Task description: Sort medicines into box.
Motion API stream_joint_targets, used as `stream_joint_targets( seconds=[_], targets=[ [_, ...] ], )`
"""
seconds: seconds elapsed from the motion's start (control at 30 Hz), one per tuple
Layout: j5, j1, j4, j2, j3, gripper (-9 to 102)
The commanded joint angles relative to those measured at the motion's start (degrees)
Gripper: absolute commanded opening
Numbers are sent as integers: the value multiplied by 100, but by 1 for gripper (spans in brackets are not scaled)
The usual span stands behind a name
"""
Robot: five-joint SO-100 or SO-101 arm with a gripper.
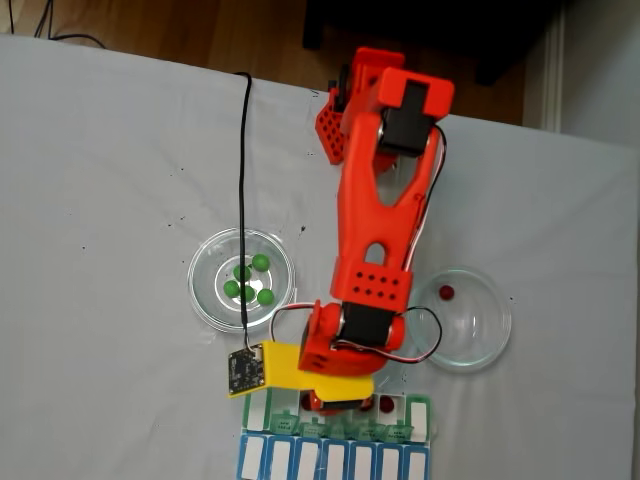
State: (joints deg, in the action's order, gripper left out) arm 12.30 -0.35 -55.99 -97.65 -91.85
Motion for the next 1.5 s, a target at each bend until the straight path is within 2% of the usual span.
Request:
stream_joint_targets(
  seconds=[0.0, 0.27, 0.47, 0.8, 1.1, 1.47],
  targets=[
    [35, -360, -439, -809, 439, 1],
    [272, -1397, -1793, -1986, 246, 1],
    [334, -2329, -2522, -2171, -105, 1],
    [211, -3076, -2514, -2048, -782, 1],
    [97, -3155, -2575, -1626, -949, 1],
    [-185, -3340, -2127, -1327, -1345, 1]
  ],
)
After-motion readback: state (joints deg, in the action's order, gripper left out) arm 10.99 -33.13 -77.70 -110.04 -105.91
